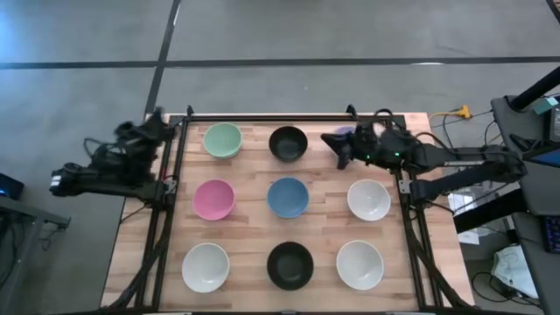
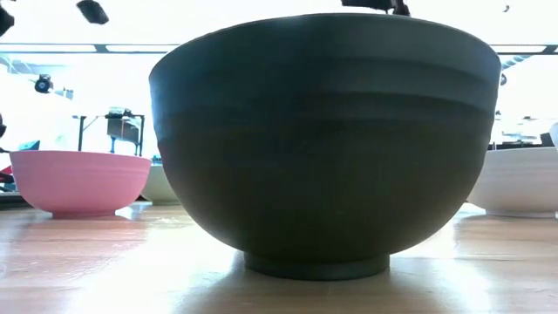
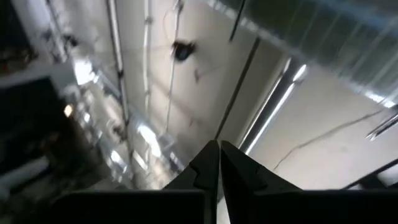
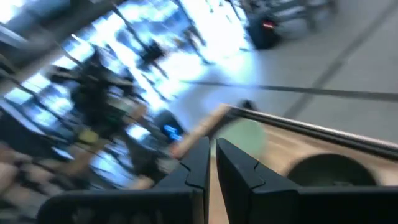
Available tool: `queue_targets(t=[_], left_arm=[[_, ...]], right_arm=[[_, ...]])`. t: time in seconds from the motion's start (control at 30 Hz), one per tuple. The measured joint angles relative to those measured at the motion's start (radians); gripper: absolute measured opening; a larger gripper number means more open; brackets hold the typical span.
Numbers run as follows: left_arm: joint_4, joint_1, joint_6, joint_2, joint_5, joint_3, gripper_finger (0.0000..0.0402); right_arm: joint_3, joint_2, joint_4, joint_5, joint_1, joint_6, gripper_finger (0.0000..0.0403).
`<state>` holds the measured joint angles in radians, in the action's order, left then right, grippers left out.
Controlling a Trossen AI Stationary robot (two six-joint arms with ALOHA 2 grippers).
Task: Nest bowls inside each other
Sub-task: Stack the purple bowl on top of the blue bowl
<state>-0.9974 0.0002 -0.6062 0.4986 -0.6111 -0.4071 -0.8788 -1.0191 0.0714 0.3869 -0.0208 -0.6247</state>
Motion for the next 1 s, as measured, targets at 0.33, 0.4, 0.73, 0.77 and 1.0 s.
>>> queue_targets(t=[0.33, 0.4, 0.73, 0.77, 1.0], left_arm=[[0.215, 0.005, 0.244, 0.271, 0.048, -0.158, 0.0], [0.419, 0.009, 0.282, 0.302, 0.054, -0.216, 0.0], [1.314, 0.068, 0.236, 0.426, 0.058, -0.615, 0.0], [1.37, 0.082, 0.223, 0.431, 0.06, -0.648, 0.0], [1.638, 0.21, 0.145, 0.408, 0.205, -0.716, 0.0]], right_arm=[[0.339, 0.082, 0.322, -0.07, 0.0, -0.238, 0.0023], [0.373, 0.081, 0.317, -0.047, -0.005, -0.272, 0.0023], [0.186, 0.086, -0.443, -0.018, -0.142, -0.172, 0.0078], [0.148, 0.071, -0.527, -0.038, -0.172, -0.138, 0.0092], [-0.042, -0.14, -0.845, -0.299, -0.407, 0.099, 0.0184]])
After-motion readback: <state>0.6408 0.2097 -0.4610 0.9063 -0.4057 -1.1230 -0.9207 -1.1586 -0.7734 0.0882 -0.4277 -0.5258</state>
